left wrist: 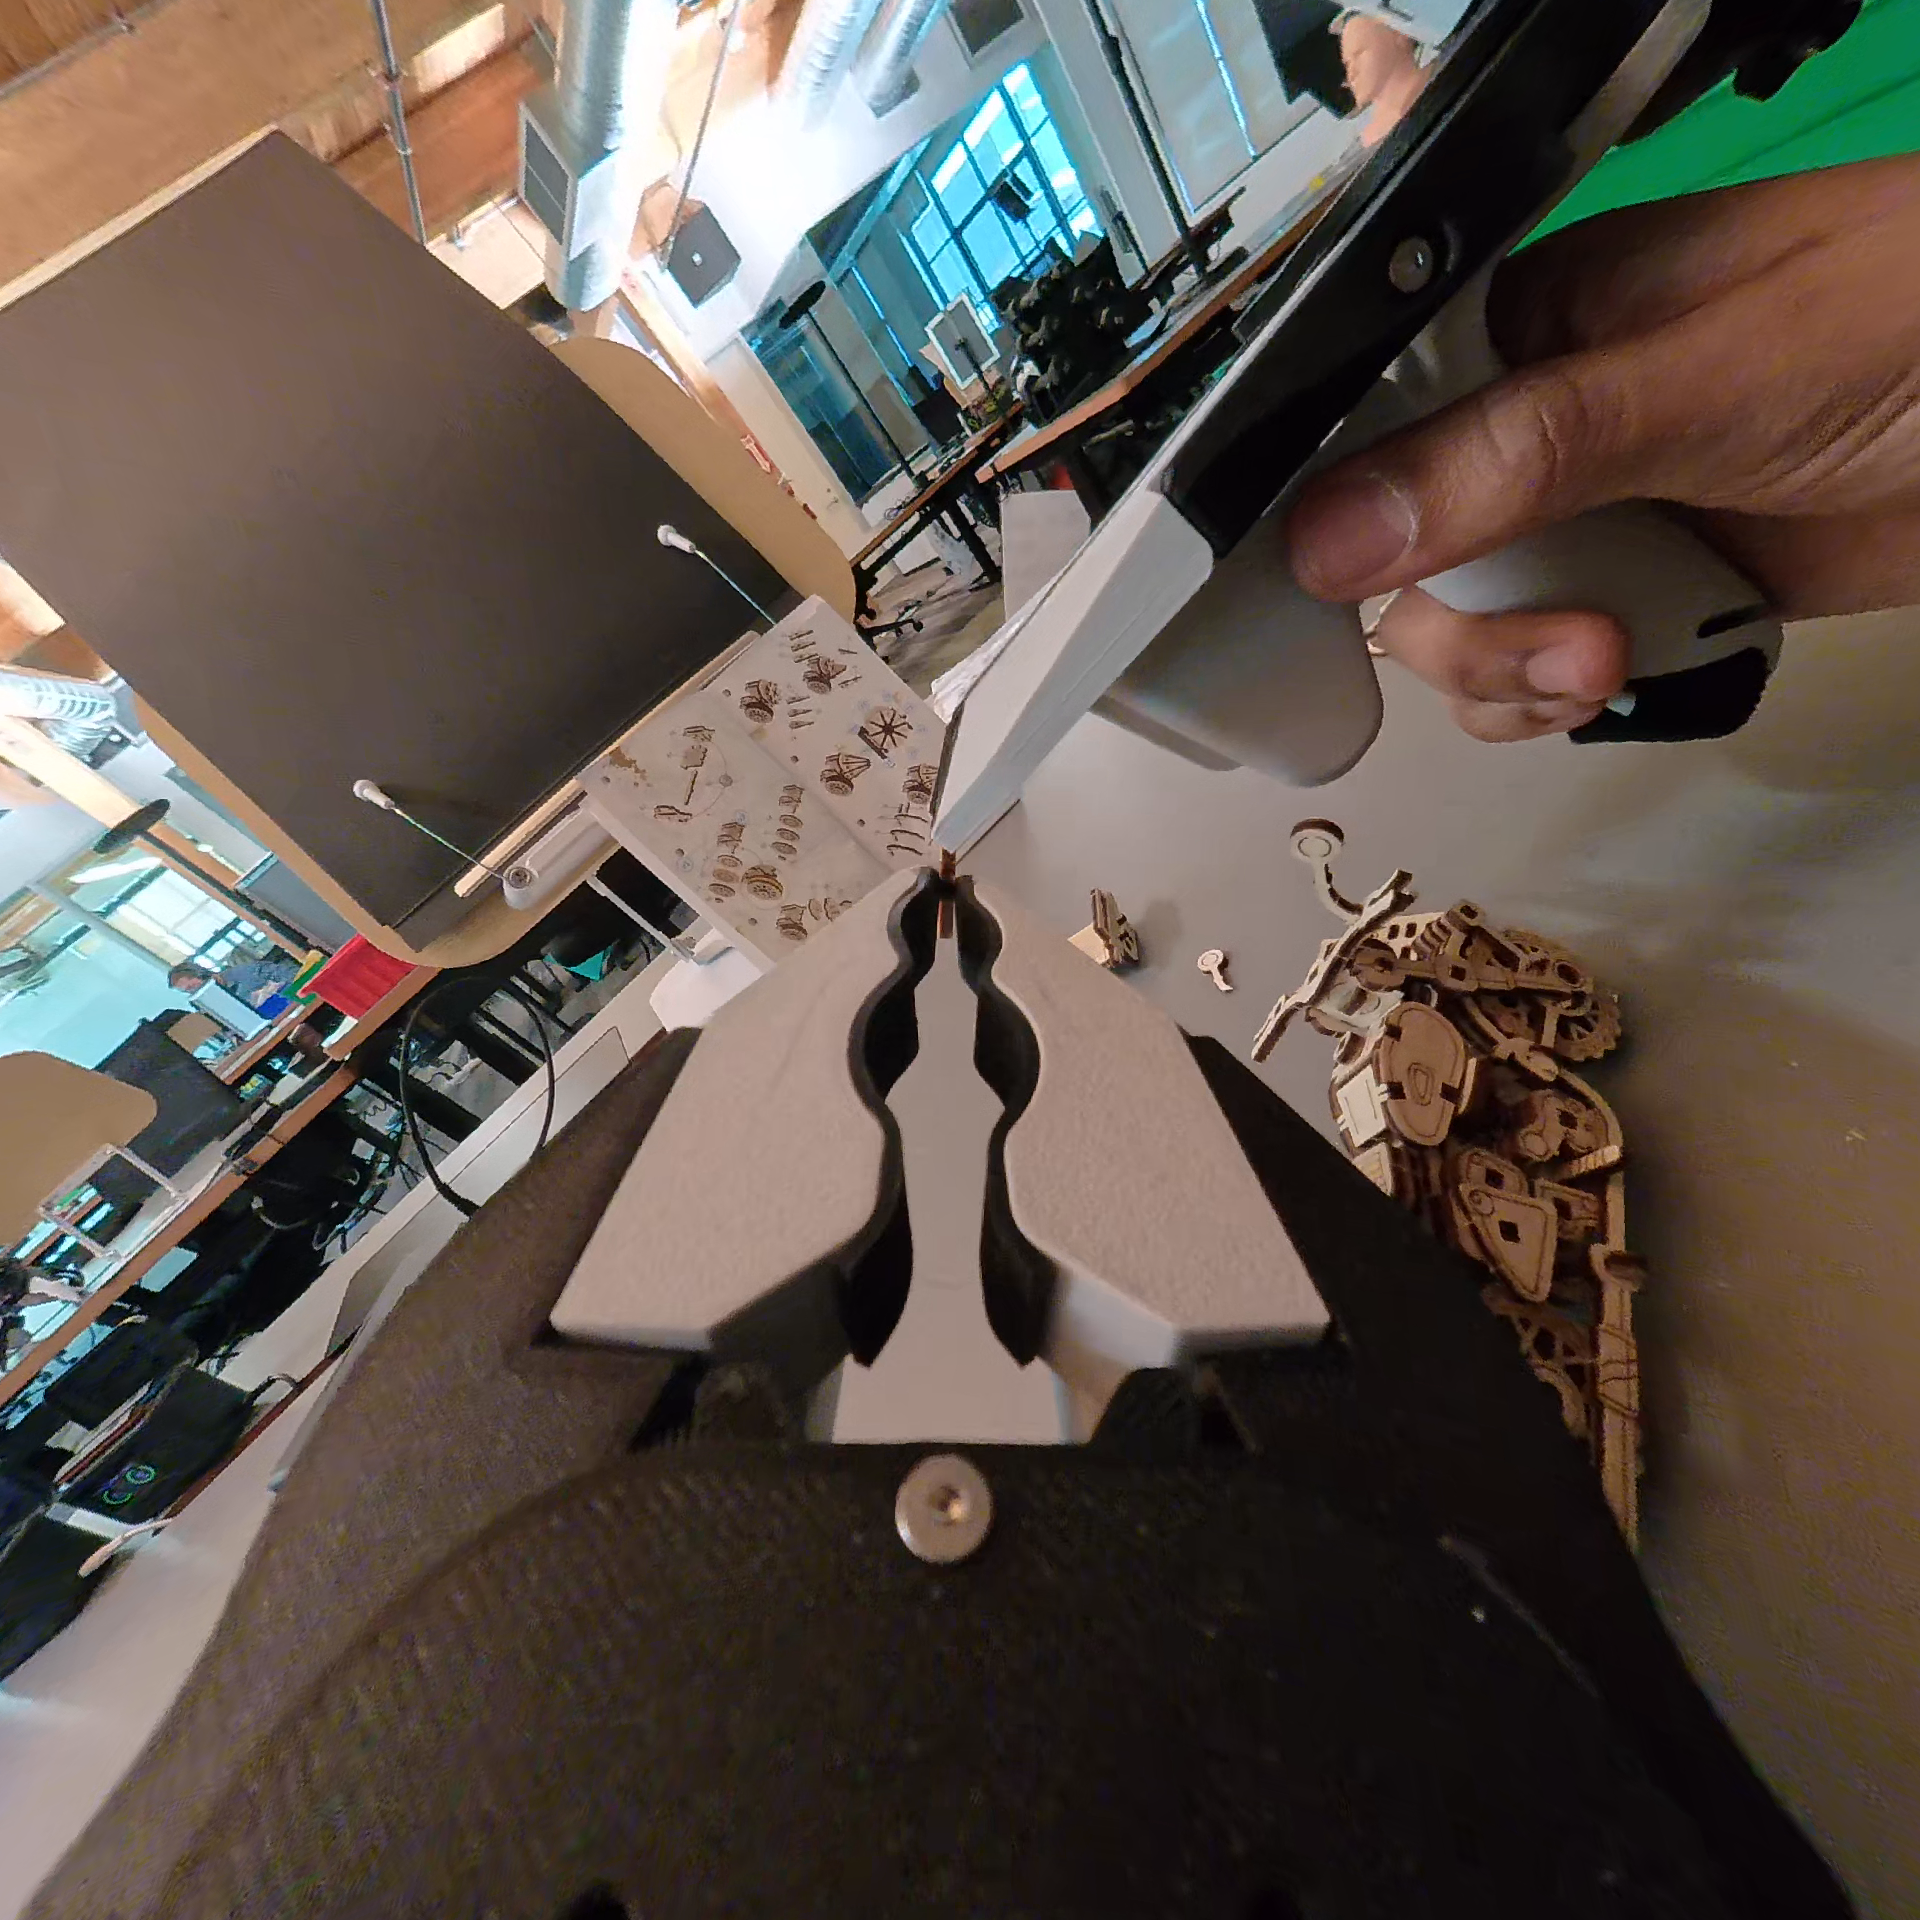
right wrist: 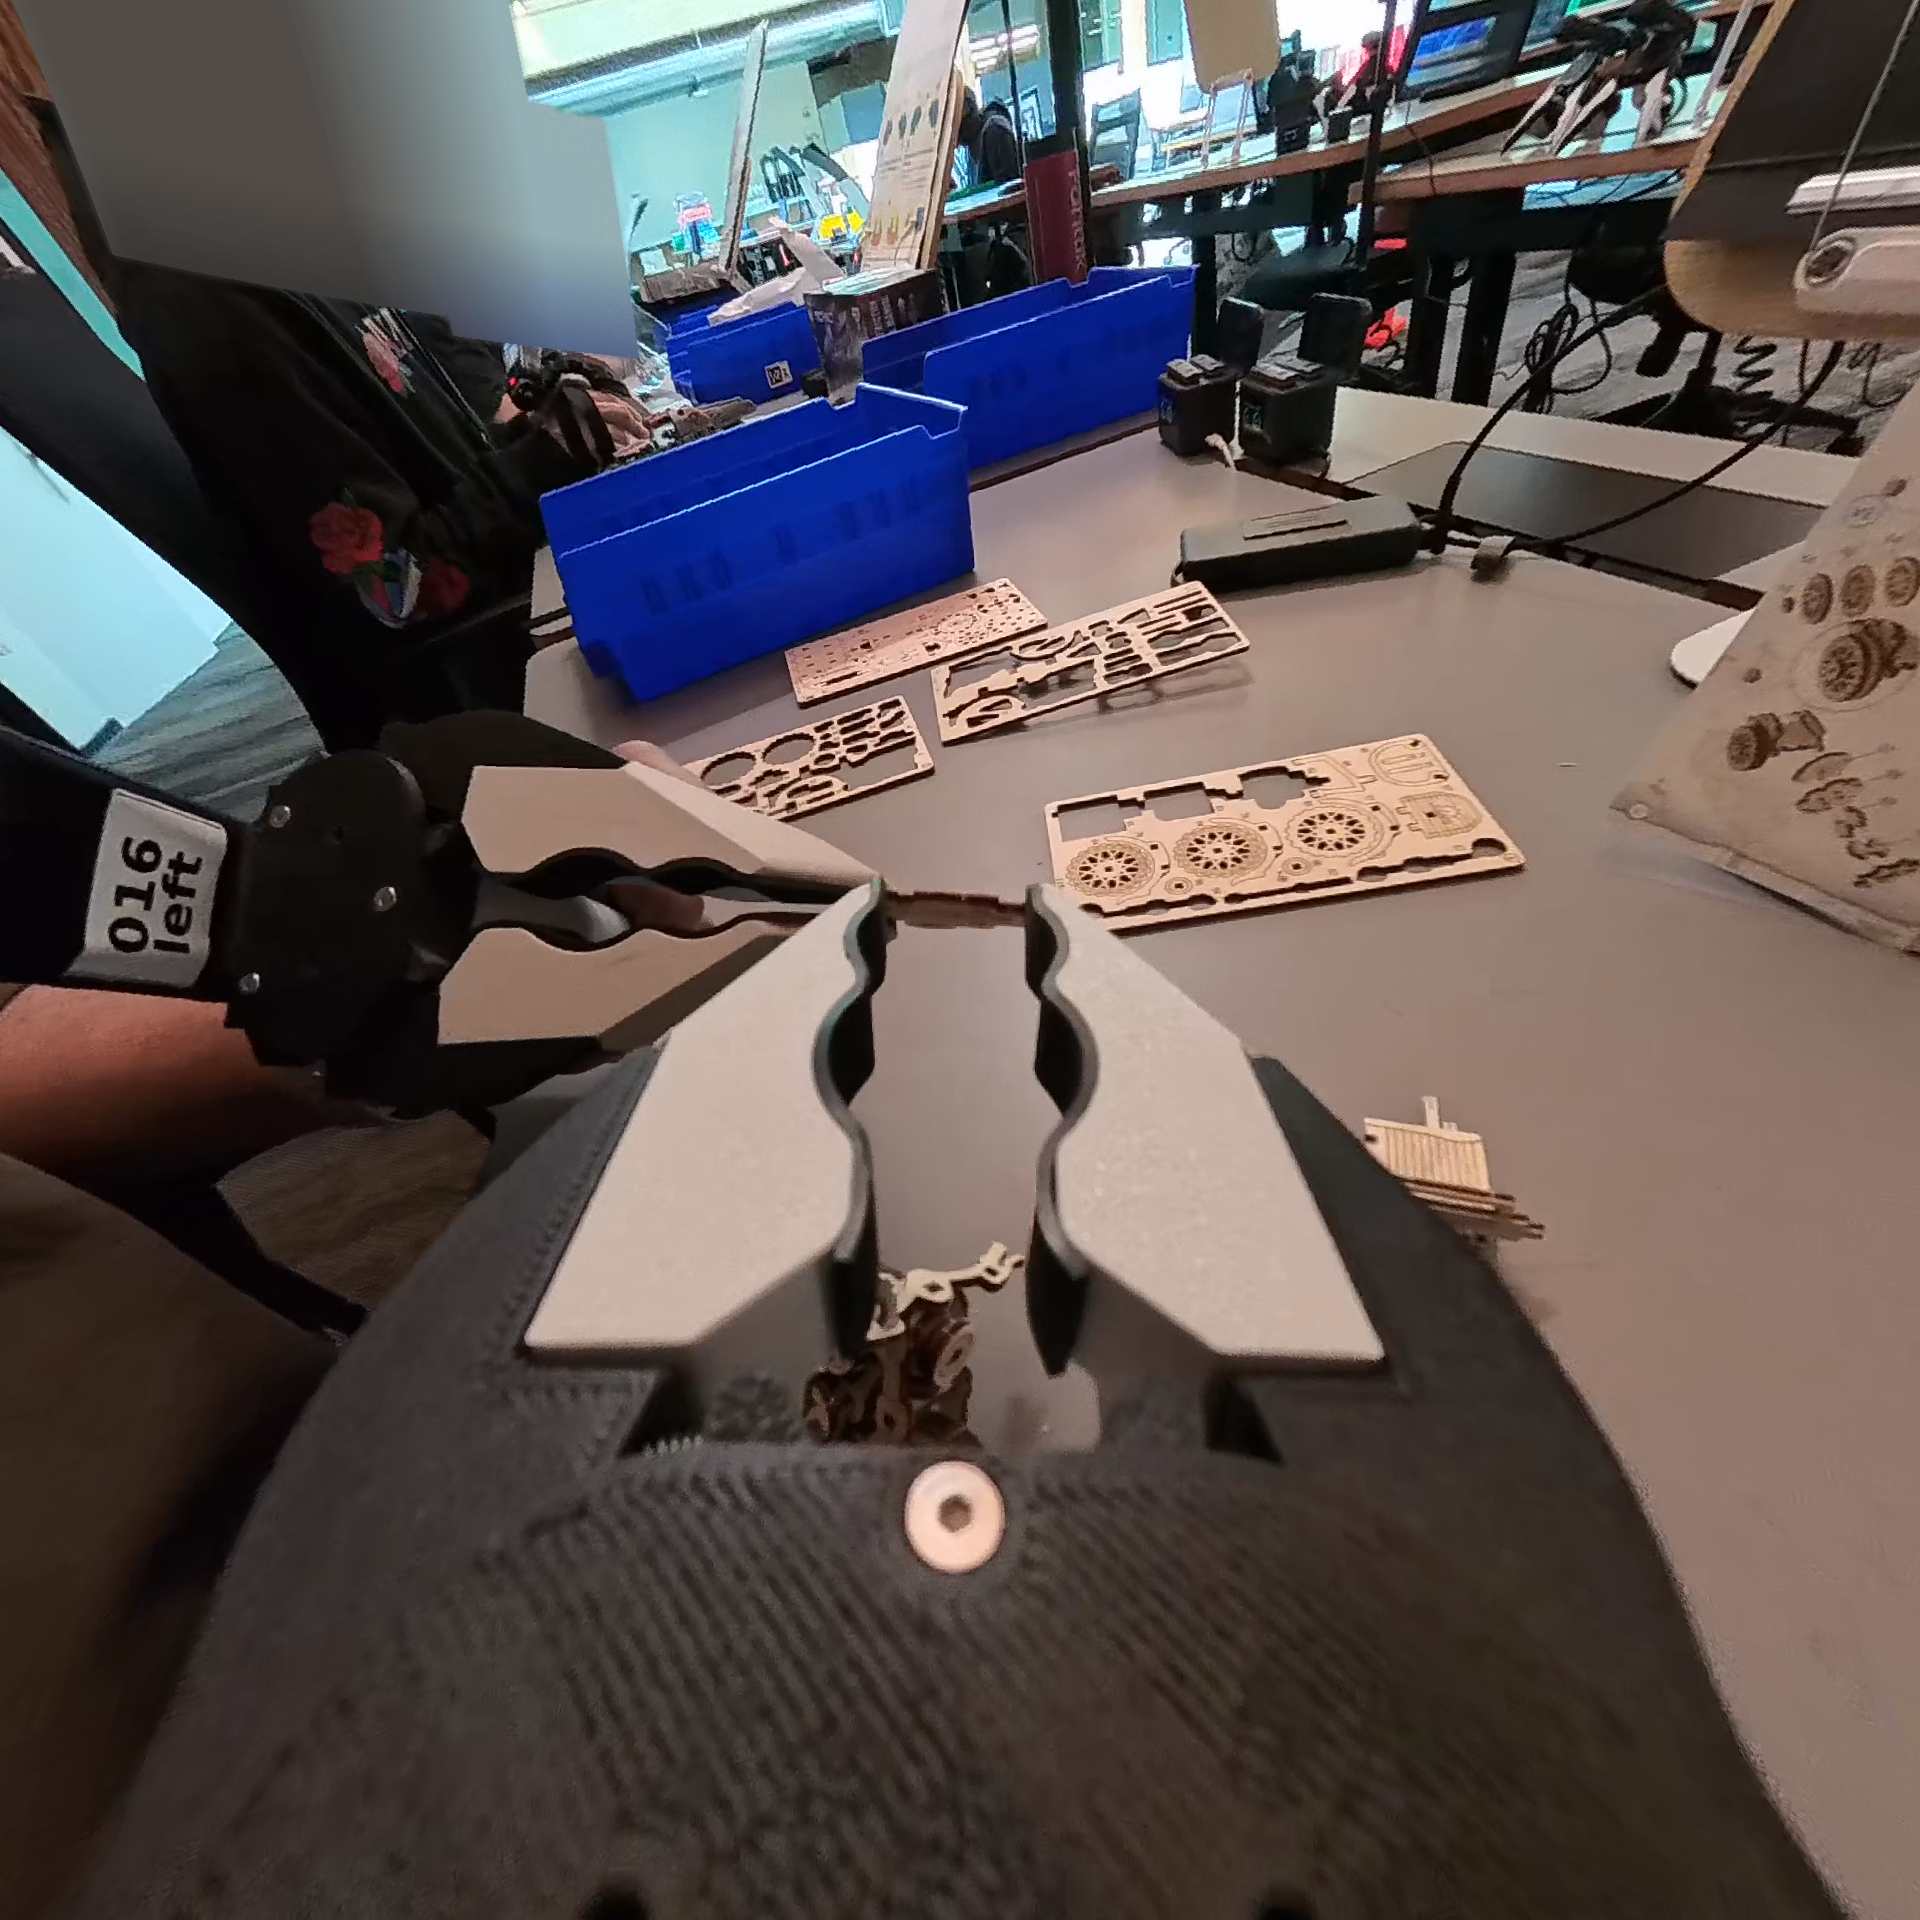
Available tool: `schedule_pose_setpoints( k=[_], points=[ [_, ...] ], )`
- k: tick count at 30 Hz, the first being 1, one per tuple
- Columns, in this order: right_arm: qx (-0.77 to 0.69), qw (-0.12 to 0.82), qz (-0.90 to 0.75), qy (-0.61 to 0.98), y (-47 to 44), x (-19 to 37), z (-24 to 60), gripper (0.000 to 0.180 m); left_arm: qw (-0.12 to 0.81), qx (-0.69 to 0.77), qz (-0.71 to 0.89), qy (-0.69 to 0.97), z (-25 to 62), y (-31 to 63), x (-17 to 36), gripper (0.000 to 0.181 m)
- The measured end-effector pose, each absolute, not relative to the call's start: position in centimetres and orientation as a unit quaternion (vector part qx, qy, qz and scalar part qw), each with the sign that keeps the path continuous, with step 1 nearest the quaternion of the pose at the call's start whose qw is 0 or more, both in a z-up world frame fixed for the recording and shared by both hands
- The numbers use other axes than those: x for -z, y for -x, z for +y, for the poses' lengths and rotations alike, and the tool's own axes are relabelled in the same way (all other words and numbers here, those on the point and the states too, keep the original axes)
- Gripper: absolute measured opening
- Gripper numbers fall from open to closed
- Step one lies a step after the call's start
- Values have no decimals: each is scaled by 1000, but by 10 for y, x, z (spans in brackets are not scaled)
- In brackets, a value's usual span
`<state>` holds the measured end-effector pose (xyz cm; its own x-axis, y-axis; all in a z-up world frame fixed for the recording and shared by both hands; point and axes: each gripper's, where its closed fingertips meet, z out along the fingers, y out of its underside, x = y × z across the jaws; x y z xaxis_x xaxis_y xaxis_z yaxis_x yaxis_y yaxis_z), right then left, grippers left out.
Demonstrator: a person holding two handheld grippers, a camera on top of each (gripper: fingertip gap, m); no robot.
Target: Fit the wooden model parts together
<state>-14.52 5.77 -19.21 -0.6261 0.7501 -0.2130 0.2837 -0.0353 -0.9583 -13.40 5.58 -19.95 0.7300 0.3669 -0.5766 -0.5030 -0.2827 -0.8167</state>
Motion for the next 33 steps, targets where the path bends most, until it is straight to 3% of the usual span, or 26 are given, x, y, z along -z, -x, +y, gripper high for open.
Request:
schedule_pose_setpoints(
  k=[4, 12, 19, 26, 33],
  points=[
    [-611, 179, -667, 388, 145, 192, 59, 26, 610, -349, 37, 711, 56, 133, 199, 2],
    [-627, 148, -709, 286, 127, 184, 66, 26, 688, -52, -28, 724, 55, 115, 198, 49],
    [-624, 59, -749, 218, 99, 193, 52, 26, 676, 172, -18, 716, 53, 86, 202, 57],
    [-619, -29, -763, 183, 76, 199, 45, 26, 649, 191, 13, 736, 56, 69, 213, 56],
    [-591, -36, -786, 177, 72, 209, 43, 25, 622, 208, 24, 755, 58, 59, 224, 53]
  ],
)
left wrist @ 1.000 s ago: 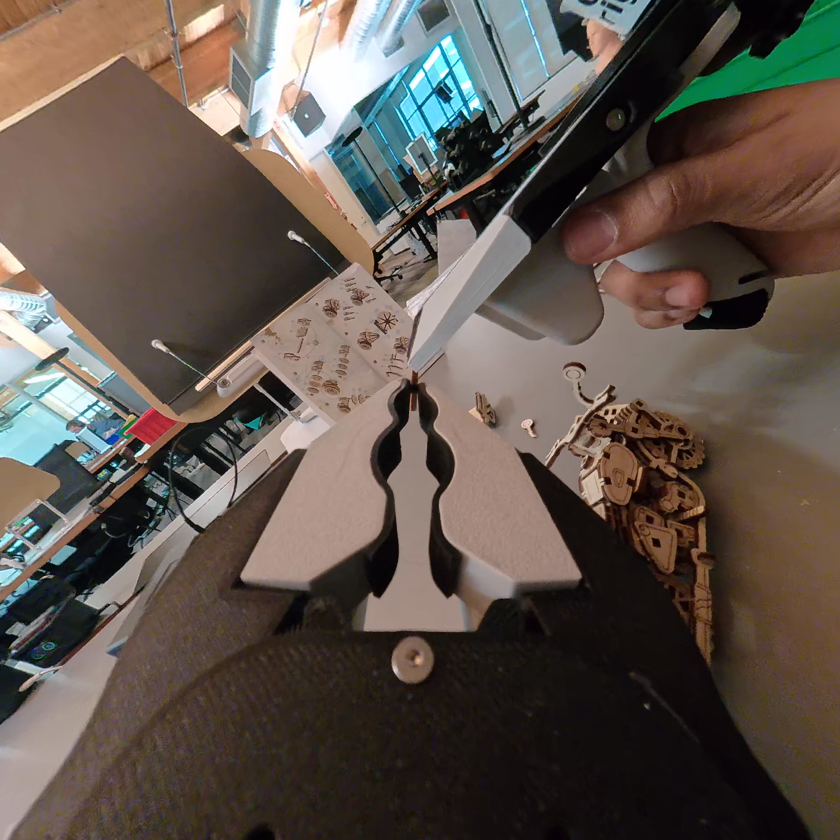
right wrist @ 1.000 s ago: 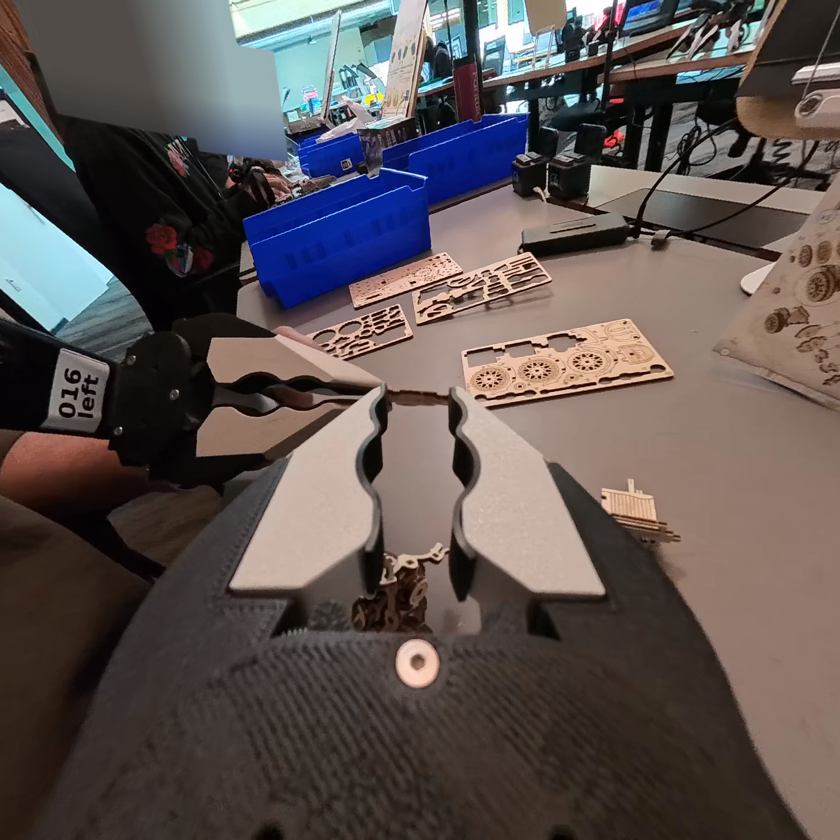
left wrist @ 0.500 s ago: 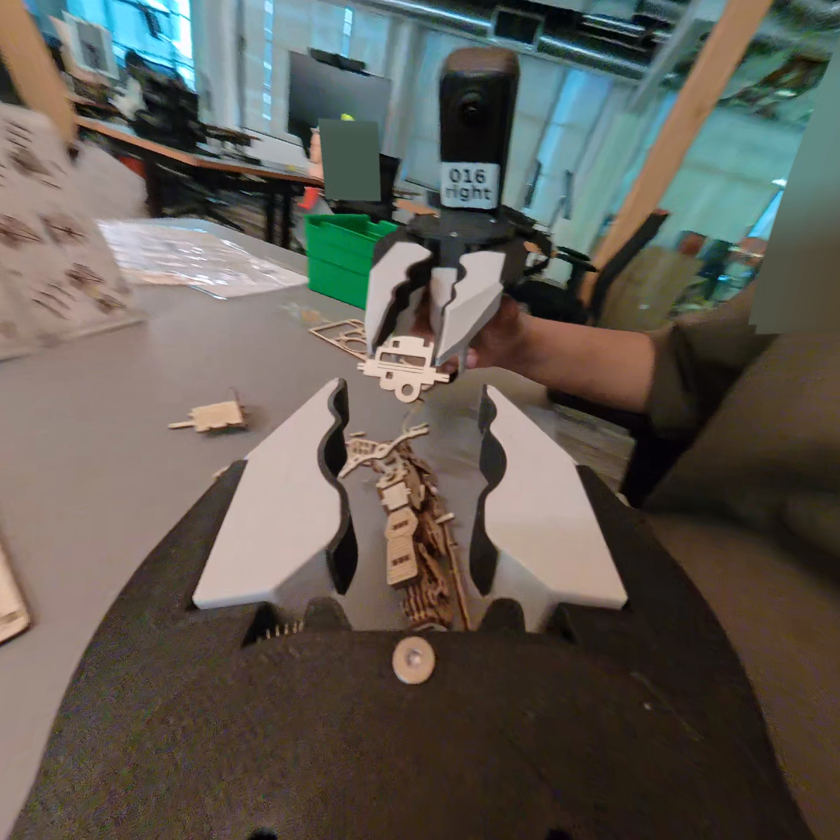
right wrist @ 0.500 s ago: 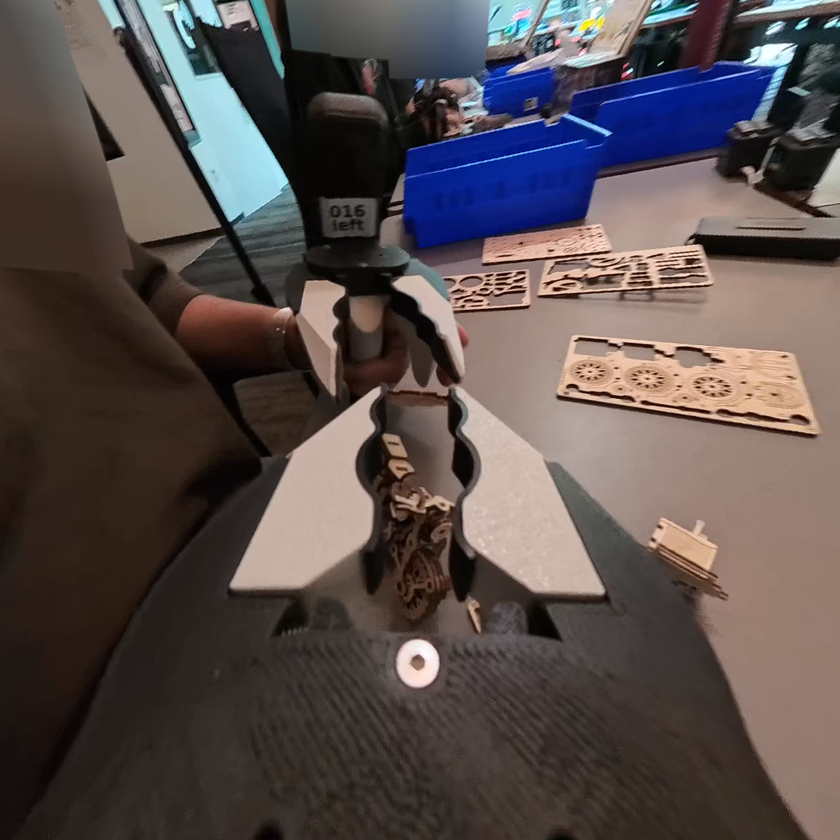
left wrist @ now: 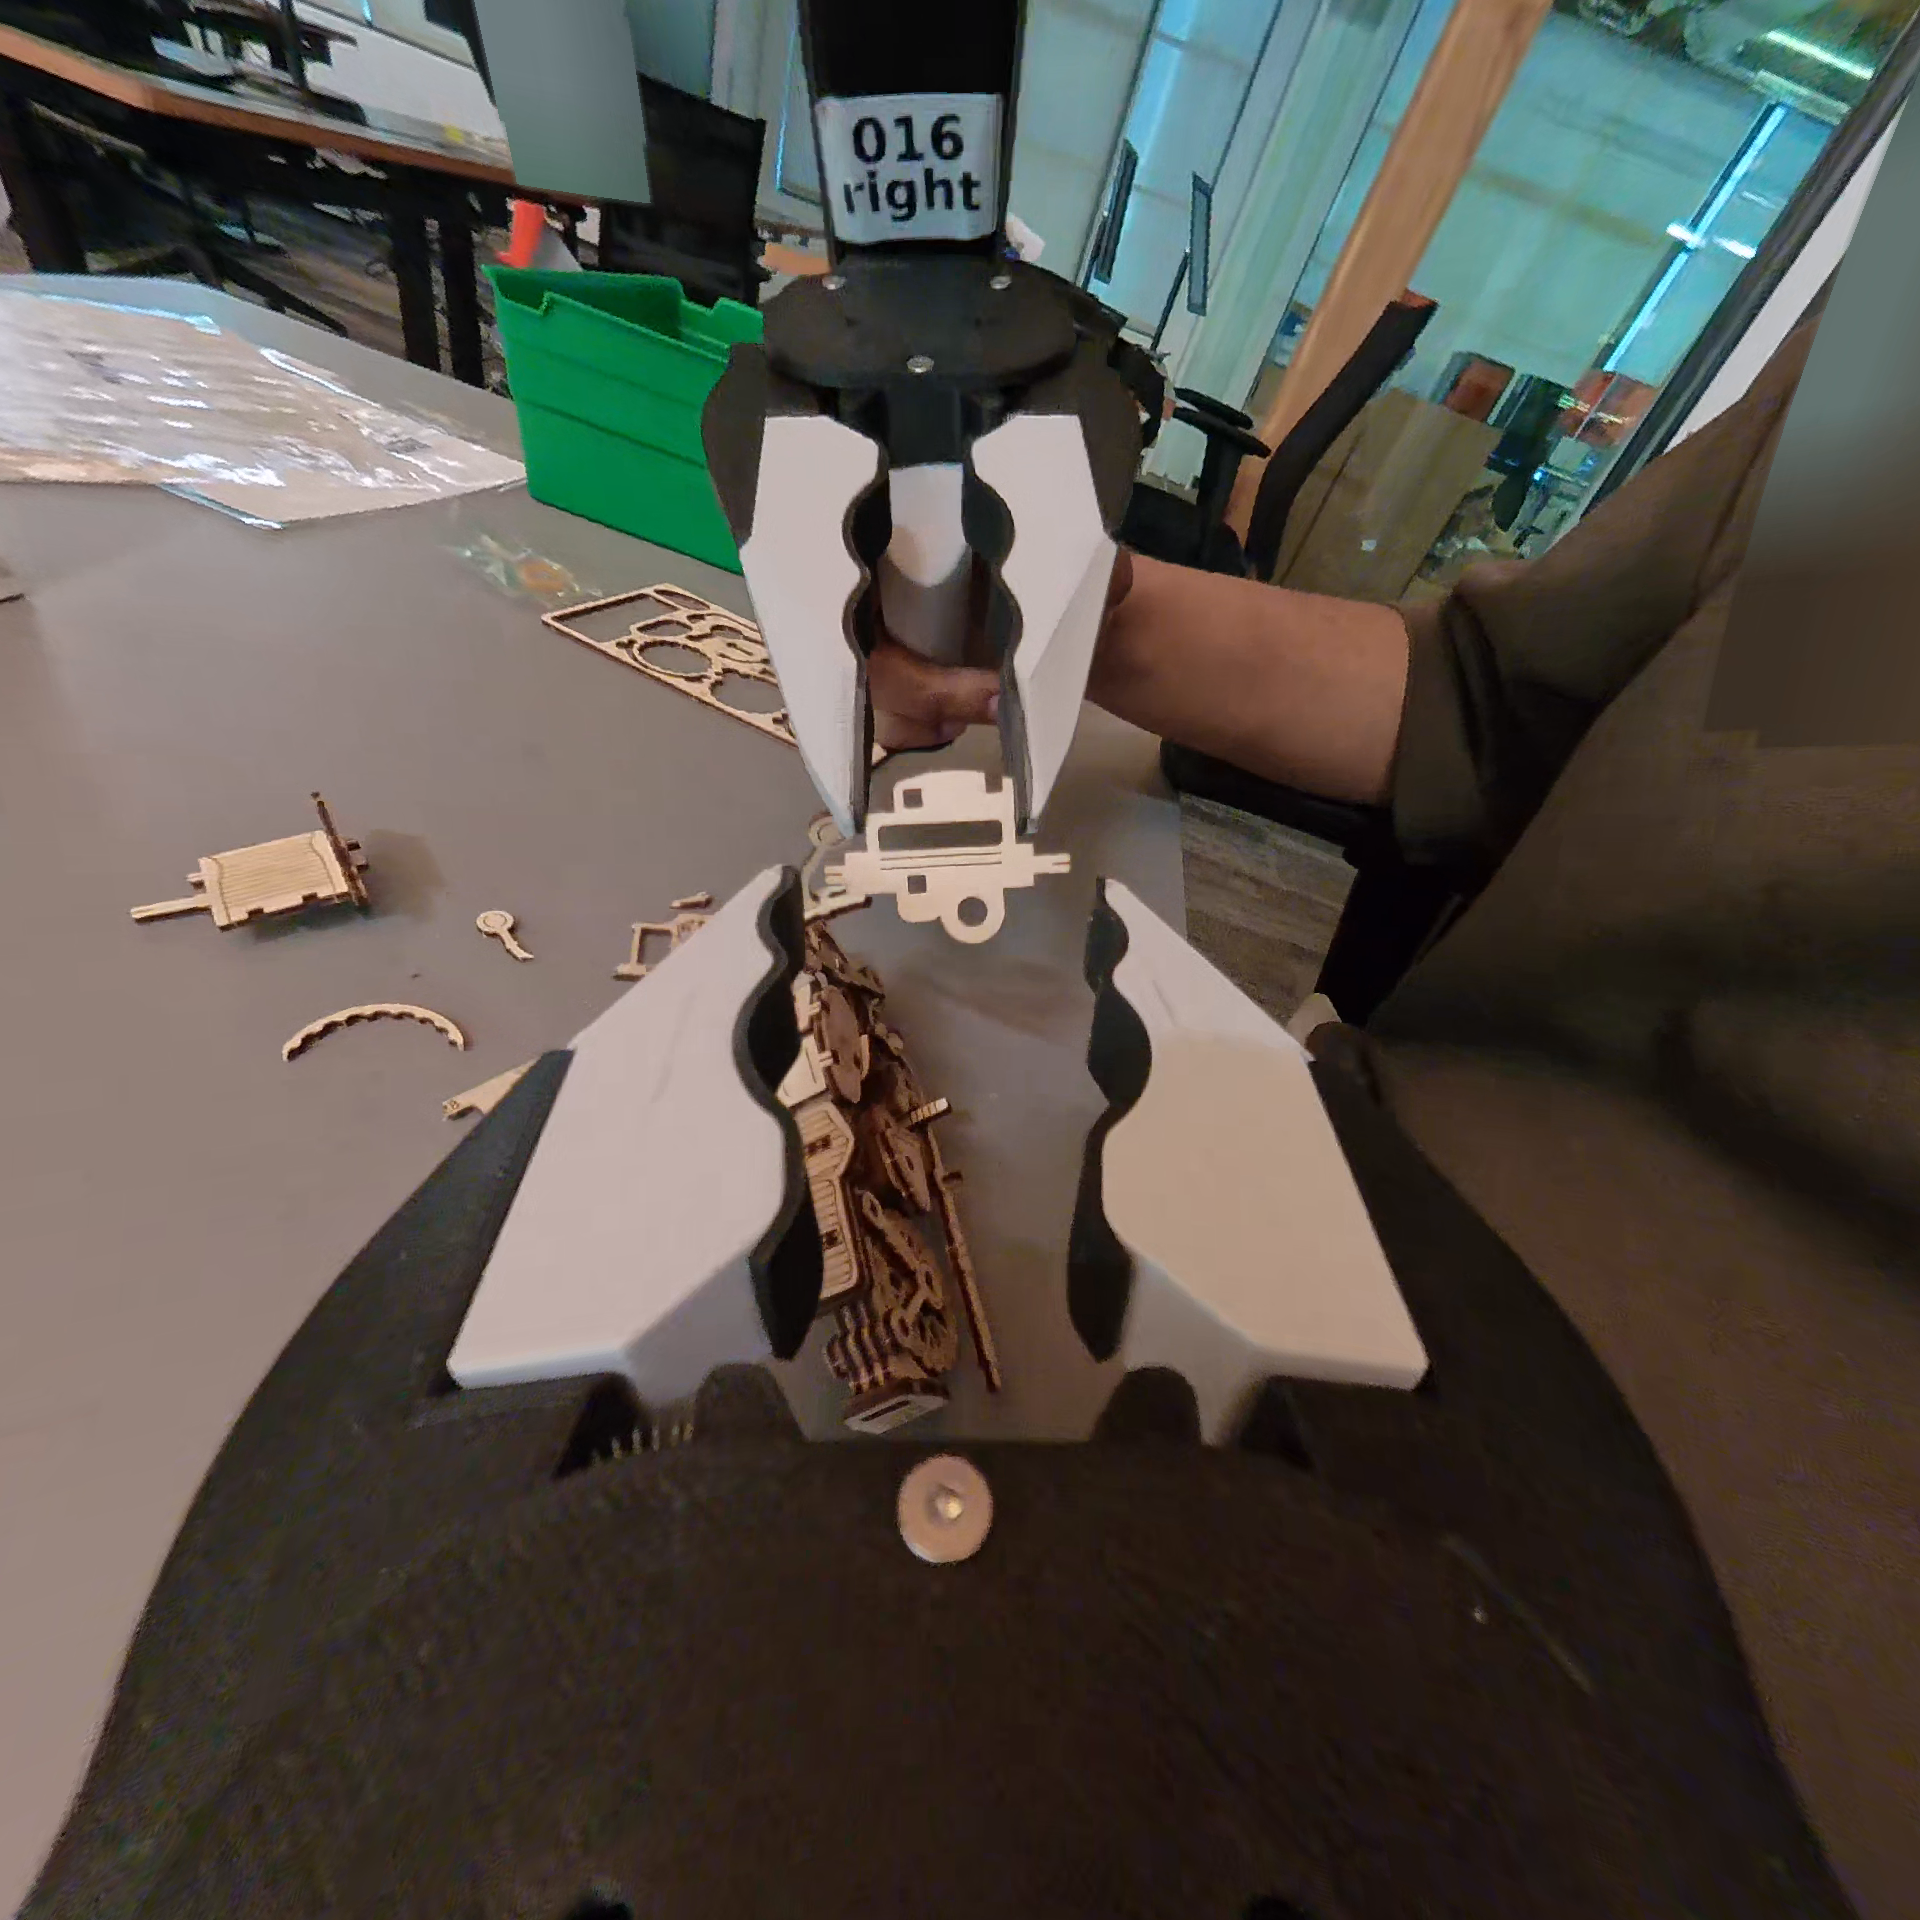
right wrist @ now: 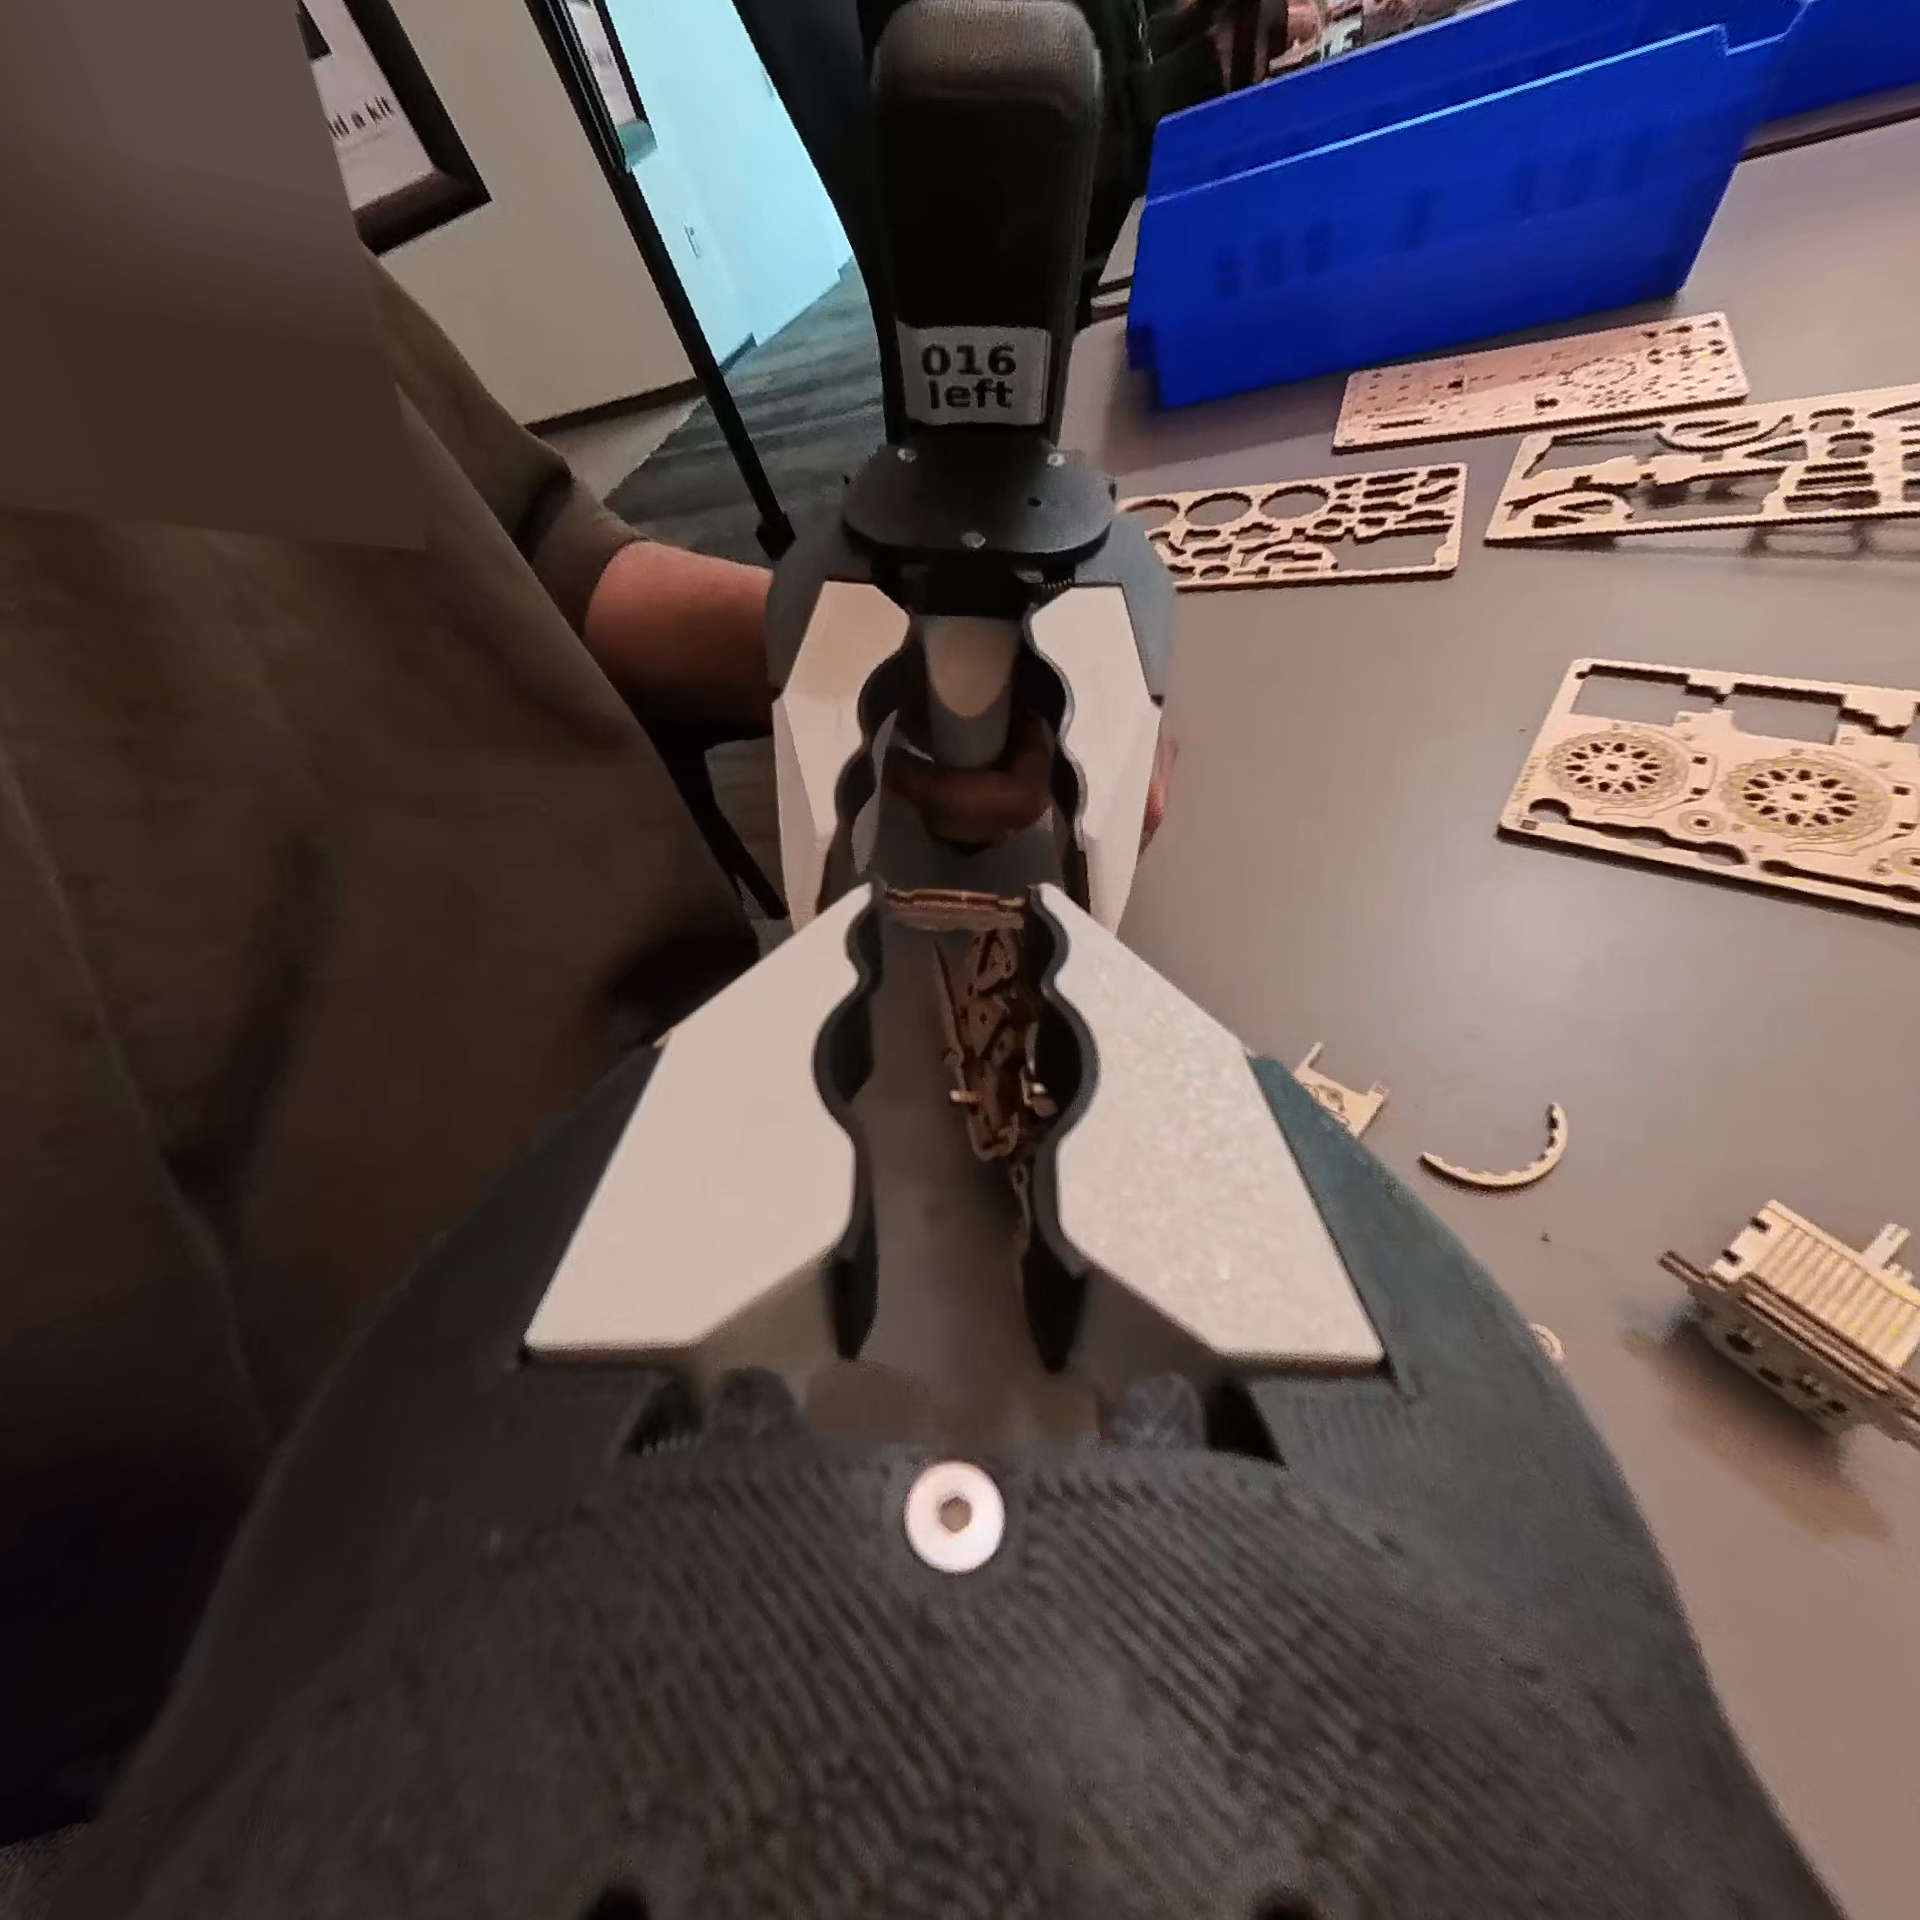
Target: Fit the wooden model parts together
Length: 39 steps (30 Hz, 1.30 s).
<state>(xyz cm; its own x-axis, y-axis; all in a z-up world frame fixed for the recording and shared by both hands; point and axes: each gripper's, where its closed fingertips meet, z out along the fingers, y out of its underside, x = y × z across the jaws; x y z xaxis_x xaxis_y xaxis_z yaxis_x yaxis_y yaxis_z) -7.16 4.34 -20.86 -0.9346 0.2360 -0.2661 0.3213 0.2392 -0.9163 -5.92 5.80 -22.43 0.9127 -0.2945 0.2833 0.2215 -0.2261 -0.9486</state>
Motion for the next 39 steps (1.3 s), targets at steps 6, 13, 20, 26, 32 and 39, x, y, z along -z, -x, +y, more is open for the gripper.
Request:
schedule_pose_setpoints(
  k=[6, 13, 20, 26, 32, 39],
  points=[
    [564, 9, 808, -171, 72, 217, 41, 26, 612, 225, 10, 758, 58, 61, 226, 44],
    [555, 2, 814, -174, 73, 221, 39, 26, 602, 208, 16, 771, 59, 61, 231, 44],
    [586, -61, 765, -261, 108, 210, 57, 53, 642, 165, -48, 747, 56, 95, 220, 44],
    [470, -163, 698, -514, 167, 260, 138, 63, 698, 190, -155, 672, 40, 138, 196, 44],
    [363, -194, 730, -545, 177, 297, 150, 66, 704, 199, -180, 657, 38, 147, 195, 44],
    [361, -202, 729, -545, 193, 301, 146, 65, 700, 200, -178, 662, 39, 145, 198, 44]
  ],
)
